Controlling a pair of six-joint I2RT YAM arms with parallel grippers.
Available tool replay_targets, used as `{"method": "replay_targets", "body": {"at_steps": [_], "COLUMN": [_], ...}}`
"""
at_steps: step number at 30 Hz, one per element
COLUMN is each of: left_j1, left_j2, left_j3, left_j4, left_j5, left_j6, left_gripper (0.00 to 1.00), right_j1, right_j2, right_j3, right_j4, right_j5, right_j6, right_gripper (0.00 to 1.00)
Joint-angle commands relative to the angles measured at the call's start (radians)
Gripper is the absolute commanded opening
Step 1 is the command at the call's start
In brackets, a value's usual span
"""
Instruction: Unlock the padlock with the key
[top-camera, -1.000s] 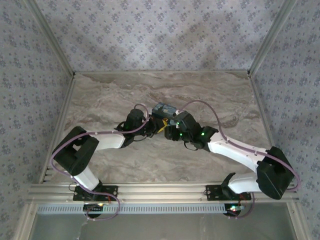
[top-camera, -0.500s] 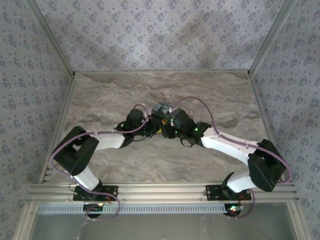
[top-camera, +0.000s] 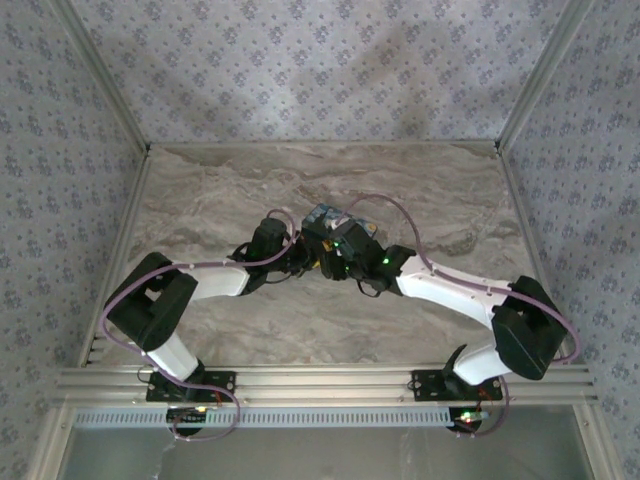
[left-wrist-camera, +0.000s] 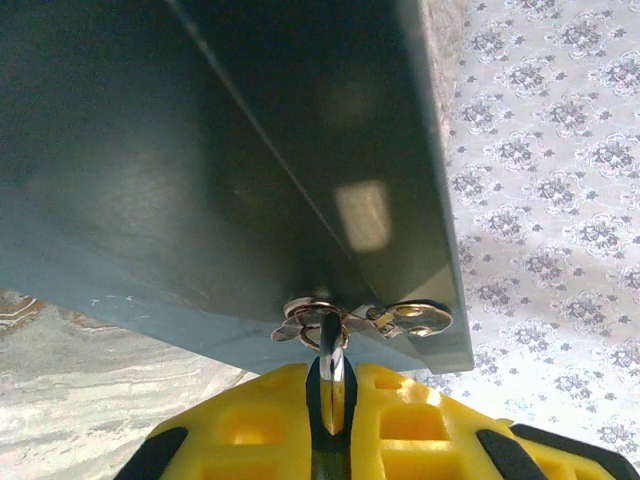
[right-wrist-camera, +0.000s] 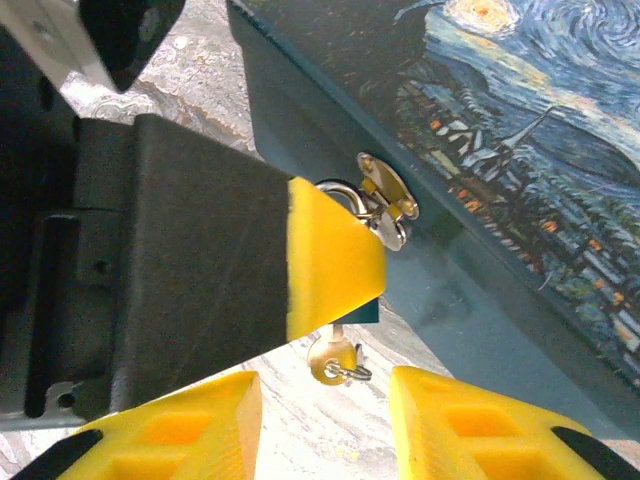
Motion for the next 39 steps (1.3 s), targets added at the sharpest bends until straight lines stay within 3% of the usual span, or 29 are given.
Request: {"method": "replay_targets", "body": {"at_steps": [1,18,32,35,39], "left_j1": [-0.004,-0.003,-0.006,-0.006,-0.007], "left_j2": [-0.033,-0.047,-0.053,-0.052,-0.05], "left_j3": [0.014,0.015,0.009,0.007,0.003], "left_j4": [0.046,0.048,0.051,0.051,0.054], "left_j5": [0.024,0.024,0.037,0.038,0.037], "left_j6": [0.001,-0.003,-0.006,-0.007,-0.006], "left_gripper": [0.0,0.0,0.0,0.0,0.0], "right_j1": [0.022,0.033,0.022,0.02,0.011], "right_j2": [-0.042,0.054,0.115,0.119,0.121], "right_j3": [-0.025,0.011,0.073,0.081,0.081], "right_j4": [0.011,0.025,0.003,-0.002,0.002], "right_j5": [0.031,0.085,0.112,0.11,0.073], "right_j6": [0.009,-0.047,-0.085,-0.094,-0.109], "right_gripper": [0.41,0.45,0.41,0.35,0.12]}}
